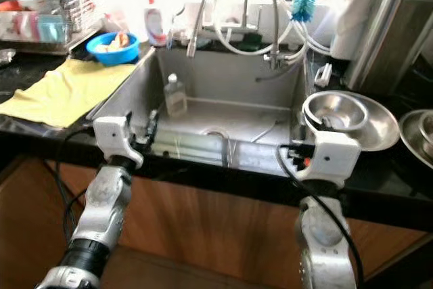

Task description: Kitchen organization

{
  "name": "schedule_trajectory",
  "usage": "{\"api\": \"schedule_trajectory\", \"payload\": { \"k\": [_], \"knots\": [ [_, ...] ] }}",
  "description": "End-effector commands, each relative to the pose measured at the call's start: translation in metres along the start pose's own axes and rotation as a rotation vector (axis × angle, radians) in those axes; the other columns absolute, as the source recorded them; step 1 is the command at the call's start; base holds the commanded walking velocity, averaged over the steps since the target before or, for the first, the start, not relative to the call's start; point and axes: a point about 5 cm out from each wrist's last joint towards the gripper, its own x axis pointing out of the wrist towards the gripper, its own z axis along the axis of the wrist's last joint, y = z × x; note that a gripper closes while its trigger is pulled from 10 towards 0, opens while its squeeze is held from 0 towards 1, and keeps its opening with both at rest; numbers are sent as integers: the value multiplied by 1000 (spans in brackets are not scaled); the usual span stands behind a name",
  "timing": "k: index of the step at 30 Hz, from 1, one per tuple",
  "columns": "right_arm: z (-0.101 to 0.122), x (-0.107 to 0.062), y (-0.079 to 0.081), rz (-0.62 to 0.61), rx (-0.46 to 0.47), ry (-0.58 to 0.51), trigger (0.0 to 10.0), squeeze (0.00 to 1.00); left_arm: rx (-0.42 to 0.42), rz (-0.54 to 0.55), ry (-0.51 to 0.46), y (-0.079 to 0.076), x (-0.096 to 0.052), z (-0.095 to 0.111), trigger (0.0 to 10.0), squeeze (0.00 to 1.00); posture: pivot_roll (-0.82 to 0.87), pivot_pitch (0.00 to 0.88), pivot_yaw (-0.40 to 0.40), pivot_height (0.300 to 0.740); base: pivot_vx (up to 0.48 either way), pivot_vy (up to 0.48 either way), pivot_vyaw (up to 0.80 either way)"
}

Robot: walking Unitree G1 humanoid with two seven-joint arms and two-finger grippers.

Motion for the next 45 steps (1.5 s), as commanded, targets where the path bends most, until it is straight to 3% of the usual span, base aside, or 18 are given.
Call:
{"api": "schedule_trajectory", "payload": {
  "k": [1,9,24,30,32,34,36,39,40,45],
  "knots": [
    [5,3,8,24,12,-19,10000,0,17,25,3,10,-1,1,10000,0,-179,0,49,740,277,0,0],
    [5,4,8,26,14,-21,10000,0,16,23,0,9,1,1,10000,0,-179,0,49,740,274,0,0],
    [6,2,11,14,19,-22,10000,0,31,28,2,18,-2,2,10000,0,-178,0,55,740,0,0,0],
    [6,-1,5,-18,7,-16,10000,0,73,146,33,52,-9,2,10000,0,-179,0,62,740,0,0,0],
    [5,-1,3,-29,4,-13,10000,0,124,213,34,71,-16,5,10000,0,-173,0,65,740,0,0,0],
    [5,-1,2,-33,4,-12,10000,0,149,252,32,81,-19,6,10000,0,-167,0,65,740,0,0,0],
    [3,-2,4,-36,8,-8,10000,0,235,461,25,124,-36,15,10000,0,-151,0,62,740,0,0,0],
    [3,-2,5,-35,11,-7,10000,0,249,530,23,137,-42,17,10000,0,-149,0,62,740,0,0,0],
    [3,-1,6,-32,15,-8,10000,0,284,624,34,153,-52,19,10000,0,-139,0,59,740,0,0,0],
    [2,0,8,-31,19,-10,10000,0,392,716,72,171,-69,19,10000,0,-129,0,65,740,0,0,0]
  ]
}}
